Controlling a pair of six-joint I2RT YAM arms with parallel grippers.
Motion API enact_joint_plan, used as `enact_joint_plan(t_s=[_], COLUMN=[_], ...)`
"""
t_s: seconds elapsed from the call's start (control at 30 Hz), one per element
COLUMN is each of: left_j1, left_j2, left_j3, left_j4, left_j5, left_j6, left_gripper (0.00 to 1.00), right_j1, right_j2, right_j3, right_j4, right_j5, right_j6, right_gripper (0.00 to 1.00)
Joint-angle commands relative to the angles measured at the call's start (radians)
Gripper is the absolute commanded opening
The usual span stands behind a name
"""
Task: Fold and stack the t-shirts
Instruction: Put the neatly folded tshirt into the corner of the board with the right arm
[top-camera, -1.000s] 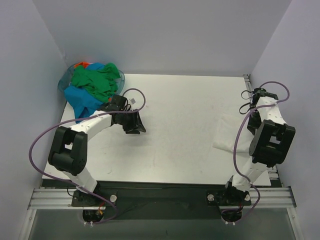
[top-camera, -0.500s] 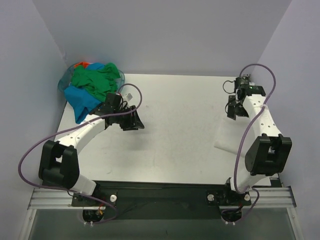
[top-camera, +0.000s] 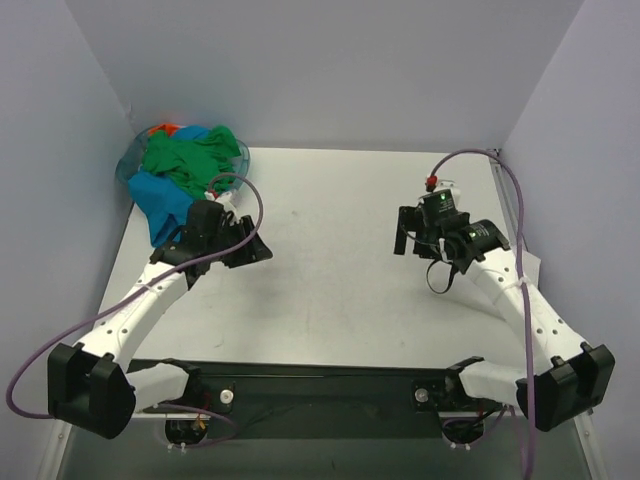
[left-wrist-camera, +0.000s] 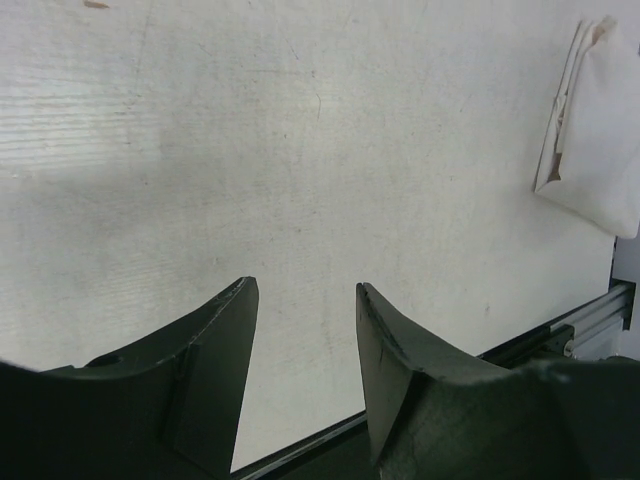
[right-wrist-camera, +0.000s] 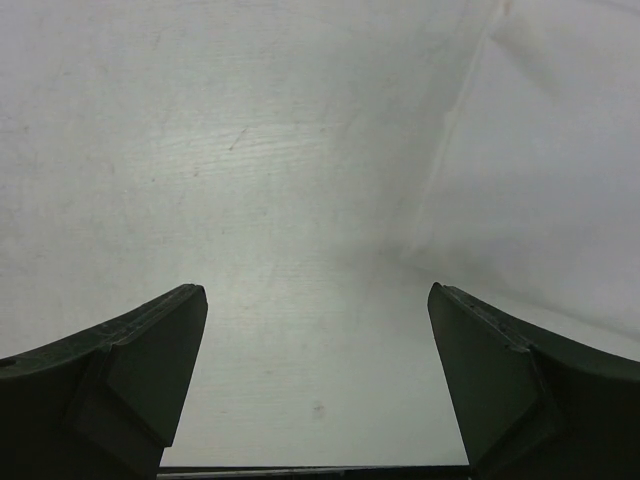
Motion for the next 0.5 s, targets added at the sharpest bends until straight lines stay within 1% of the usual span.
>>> enact_joint_plan(t_s=[0.0, 0.07, 0.1, 0.13, 0.17, 0.37, 0.47], left_j1=[0.002, 0.002, 0.002, 0.003, 0.003, 0.005, 0.005], left_j2=[-0.077, -0.107, -0.116, -0.133, -0.143, -0.21, -0.241], left_j3=[-0.011, -0.017, -0.02, -0.021, -0.023, -0.044, -0.044], left_j4=[0.009, -0.002, -0.013, -0.022, -0.028, -0.055, -0.082], left_j5=[-0.103, -0.123, -0.133, -0.139, -0.148, -0.191, -0.228], left_j6=[-0.017, -0.023, -0.021, -0.023, -0.023, -0.044, -0.047], left_gripper=[0.54, 0.54, 0.54, 0.54, 0.54, 0.54, 0.56], right_j1=[0.063, 0.147, 0.178, 0.236, 0.257, 0.316, 0.32], right_j2=[-0.092, -0.121, -0.144, -0.154, -0.158, -0.181, -0.198], right_j3=[-0.097, -0.122, -0.134, -0.136, -0.134, -0.129, -0.128], right_j4=[0.119, 0.141, 0.146, 0.152, 0.15, 0.143, 0.144], right_j5=[0.03, 0.122, 0.165, 0.255, 0.286, 0.41, 0.438], right_j6=[0.135, 0.185, 0.19, 0.193, 0.193, 0.19, 0.185], right_gripper=[1.0, 1.0, 1.0, 1.0, 1.0, 1.0, 1.0])
